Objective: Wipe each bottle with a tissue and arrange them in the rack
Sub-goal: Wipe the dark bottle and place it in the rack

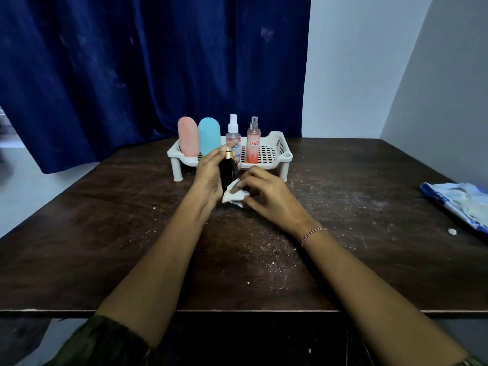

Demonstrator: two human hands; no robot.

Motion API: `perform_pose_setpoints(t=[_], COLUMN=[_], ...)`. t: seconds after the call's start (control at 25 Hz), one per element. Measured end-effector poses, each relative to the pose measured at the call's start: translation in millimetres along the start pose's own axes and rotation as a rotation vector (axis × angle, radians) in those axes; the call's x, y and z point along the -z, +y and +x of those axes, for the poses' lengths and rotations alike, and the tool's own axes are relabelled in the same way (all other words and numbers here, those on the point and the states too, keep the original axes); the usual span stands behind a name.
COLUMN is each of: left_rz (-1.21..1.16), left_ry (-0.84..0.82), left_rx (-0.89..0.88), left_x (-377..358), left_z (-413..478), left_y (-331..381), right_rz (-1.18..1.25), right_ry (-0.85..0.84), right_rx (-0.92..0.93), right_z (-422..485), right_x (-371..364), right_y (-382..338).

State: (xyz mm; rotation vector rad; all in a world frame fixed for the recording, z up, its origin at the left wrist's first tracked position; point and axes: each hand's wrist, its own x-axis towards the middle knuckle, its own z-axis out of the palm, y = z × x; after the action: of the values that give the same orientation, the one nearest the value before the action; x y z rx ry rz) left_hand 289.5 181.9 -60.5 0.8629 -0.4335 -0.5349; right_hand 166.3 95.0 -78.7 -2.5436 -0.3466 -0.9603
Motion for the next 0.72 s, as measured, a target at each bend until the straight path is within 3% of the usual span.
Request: perform_pose_setpoints(t=[0.24,0.4,0.52,0.72], left_rz=[0.001,0.118,0.069,-0.031], left_ry=[-0.108,-0.162,-0.183,-0.072], left_rx=[0.082,0.174,0.196,0.083], left_x=[-2.8,-8.9,-13.6,-4.7], left_z=[-6.1,-12.8,-14.8,-7.9], left_y=[0.8,-4.9,-6.7,-1.7], right_rz=[0.005,0.016,0.007,0.089], right_ry=[0.055,0.224,0.307,0.159], right_rx=[-0.009,-0.092,-0.135,-0.098], right_z=[0.0,1.6,3.5,2.7], right_x=[-2.1,2.3,3.0,-2.5], right_y=[-0.5,4.3,3.6,1.9])
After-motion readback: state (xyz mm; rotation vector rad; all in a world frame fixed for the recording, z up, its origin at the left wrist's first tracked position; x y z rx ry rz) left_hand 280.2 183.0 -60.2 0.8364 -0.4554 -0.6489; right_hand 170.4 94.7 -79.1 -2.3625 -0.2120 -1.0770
